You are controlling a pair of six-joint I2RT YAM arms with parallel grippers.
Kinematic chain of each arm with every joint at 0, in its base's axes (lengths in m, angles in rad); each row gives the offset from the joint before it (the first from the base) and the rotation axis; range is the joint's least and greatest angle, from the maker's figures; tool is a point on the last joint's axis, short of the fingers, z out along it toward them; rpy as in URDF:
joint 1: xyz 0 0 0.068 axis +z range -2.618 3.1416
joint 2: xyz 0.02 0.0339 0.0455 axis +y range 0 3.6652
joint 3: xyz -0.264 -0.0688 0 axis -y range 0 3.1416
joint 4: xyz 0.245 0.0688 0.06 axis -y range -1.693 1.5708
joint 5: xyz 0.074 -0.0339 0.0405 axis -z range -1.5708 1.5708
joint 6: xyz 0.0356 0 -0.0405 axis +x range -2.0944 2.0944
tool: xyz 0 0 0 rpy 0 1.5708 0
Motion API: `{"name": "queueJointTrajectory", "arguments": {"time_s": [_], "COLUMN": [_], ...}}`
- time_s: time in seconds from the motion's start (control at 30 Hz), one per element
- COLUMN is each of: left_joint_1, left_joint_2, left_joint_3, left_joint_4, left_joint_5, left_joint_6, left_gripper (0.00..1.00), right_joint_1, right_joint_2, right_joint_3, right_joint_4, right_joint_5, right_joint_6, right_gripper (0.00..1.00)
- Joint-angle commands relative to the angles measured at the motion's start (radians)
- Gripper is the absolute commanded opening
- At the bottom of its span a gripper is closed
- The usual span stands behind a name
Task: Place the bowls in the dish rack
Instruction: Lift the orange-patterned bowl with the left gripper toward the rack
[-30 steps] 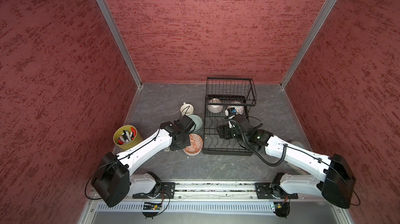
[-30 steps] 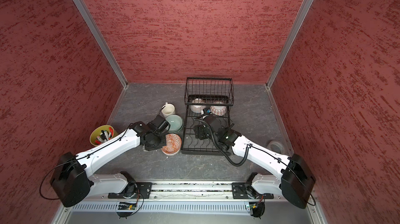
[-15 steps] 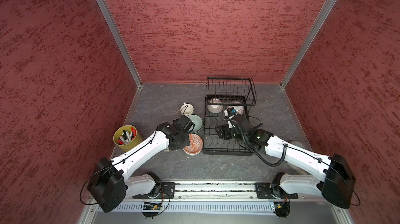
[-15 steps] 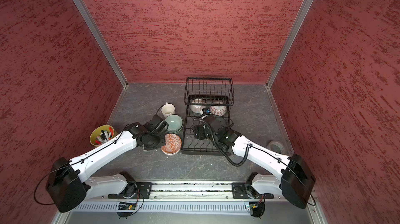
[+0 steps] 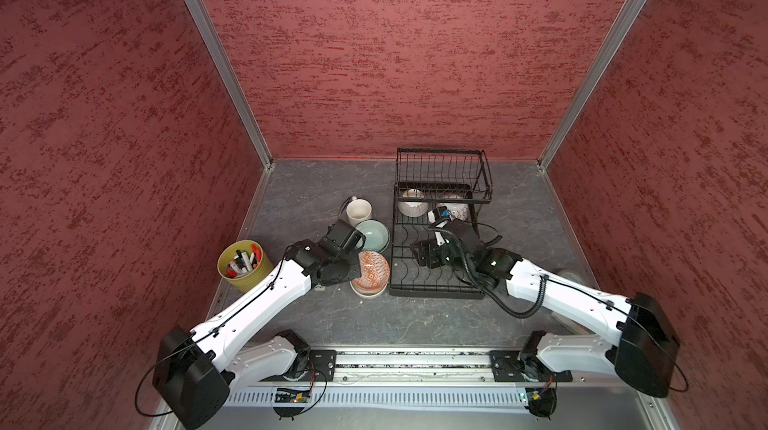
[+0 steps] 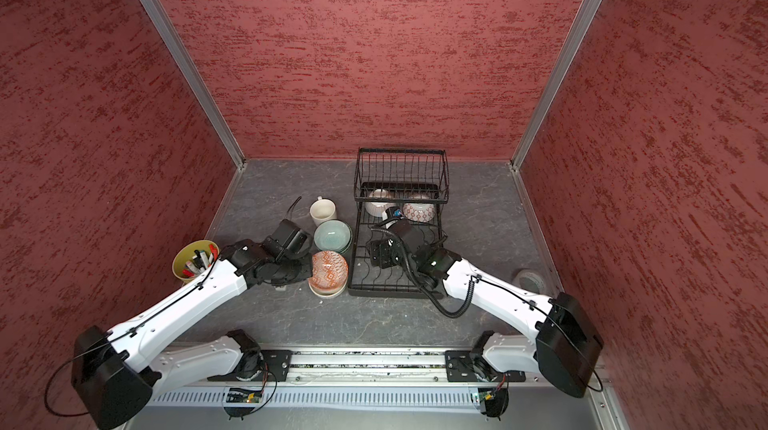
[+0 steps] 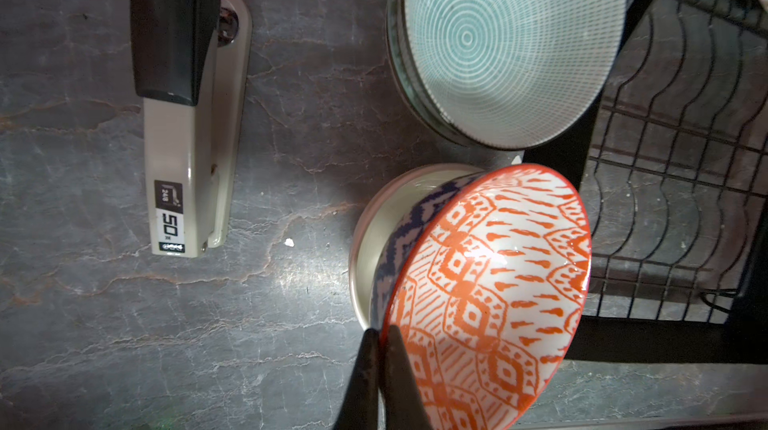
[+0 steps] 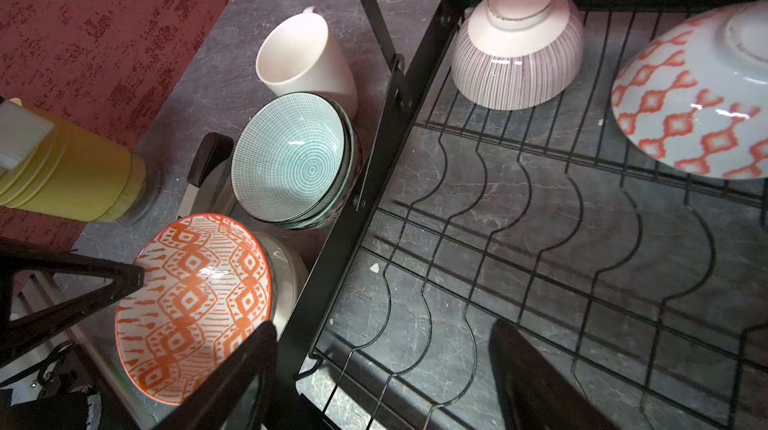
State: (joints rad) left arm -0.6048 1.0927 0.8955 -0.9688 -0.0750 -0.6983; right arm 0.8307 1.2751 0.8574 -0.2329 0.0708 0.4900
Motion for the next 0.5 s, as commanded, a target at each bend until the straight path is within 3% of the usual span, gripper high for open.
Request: {"name": "queueJointTrajectory", "arguments": {"time_s": [0.0, 0.47], "left_joint_1": [0.014, 0.060], "left_joint_2": [-0.045, -0.110], "left_joint_3": [-0.004, -0.011], "left_joint_4": [0.049, 0.187], "left_joint_5": [0.019, 0.186], "left_joint_6": [0.023, 0.022], "left_gripper": [0.00, 0.00], "right_joint_1": [0.007, -0.028], "right_joint_2": [0.006, -0.035], "right_joint_3": [0.012, -0.023], "right_joint_4": [0.036, 0.146], "right_joint_5": [-0.033, -0.255], "right_joint_6": [0.023, 0.102], "right_gripper": [0.81, 0.88]}}
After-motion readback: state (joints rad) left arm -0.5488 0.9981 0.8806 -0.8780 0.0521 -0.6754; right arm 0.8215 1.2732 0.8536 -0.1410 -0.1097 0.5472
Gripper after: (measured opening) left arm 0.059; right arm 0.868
